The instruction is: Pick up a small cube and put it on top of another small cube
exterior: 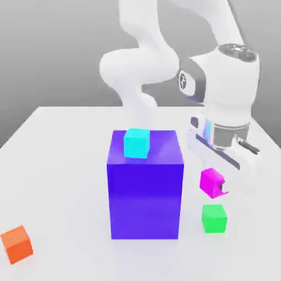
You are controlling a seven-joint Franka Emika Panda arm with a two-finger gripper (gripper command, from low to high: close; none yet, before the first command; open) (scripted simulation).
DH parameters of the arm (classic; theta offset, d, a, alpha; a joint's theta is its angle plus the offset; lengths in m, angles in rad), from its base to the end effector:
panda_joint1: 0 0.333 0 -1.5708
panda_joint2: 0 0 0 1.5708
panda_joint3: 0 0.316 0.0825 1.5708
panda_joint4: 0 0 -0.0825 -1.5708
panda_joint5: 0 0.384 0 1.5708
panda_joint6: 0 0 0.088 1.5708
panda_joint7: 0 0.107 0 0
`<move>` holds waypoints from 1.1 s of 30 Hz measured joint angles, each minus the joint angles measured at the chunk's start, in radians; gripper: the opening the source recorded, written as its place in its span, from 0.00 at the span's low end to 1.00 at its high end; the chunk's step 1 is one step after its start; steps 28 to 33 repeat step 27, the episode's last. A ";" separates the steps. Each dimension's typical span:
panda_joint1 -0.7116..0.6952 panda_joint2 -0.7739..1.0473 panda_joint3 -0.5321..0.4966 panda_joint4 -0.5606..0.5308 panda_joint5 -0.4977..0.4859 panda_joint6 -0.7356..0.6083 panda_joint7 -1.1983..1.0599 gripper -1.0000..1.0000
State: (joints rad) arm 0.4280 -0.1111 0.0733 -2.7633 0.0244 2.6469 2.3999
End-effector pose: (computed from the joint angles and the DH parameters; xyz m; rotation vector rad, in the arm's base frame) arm 0.3407 0.1850 0.2485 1.7981 -2.5699 -0.0063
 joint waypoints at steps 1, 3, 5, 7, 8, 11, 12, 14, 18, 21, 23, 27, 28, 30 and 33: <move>0.005 0.011 0.006 -0.009 -0.001 0.024 0.013 0.00; 0.010 0.047 0.012 -0.012 -0.001 0.068 0.023 0.00; 0.010 0.090 0.013 -0.011 -0.005 0.111 0.027 0.00; 0.012 0.138 0.010 -0.009 -0.013 0.157 0.033 0.00; 0.015 0.162 0.004 -0.008 -0.021 0.180 0.039 0.00; 0.020 0.229 -0.010 -0.008 -0.050 0.244 0.060 1.00; 0.020 0.229 -0.010 -0.008 -0.050 0.244 0.060 1.00; 0.020 0.229 -0.010 -0.008 -0.050 0.244 0.060 1.00; 0.020 0.228 -0.010 -0.008 -0.050 0.242 0.061 1.00; 0.021 0.165 -0.001 -0.008 -0.022 0.182 0.040 1.00; 0.024 0.118 0.000 -0.010 -0.010 0.136 0.032 1.00; 0.024 0.028 -0.003 -0.017 -0.005 0.052 0.029 1.00; 0.024 0.028 -0.003 -0.017 -0.005 0.052 0.029 1.00; 0.024 0.028 -0.003 -0.017 -0.005 0.052 0.029 1.00; 0.024 0.028 -0.003 -0.017 -0.005 0.052 0.029 1.00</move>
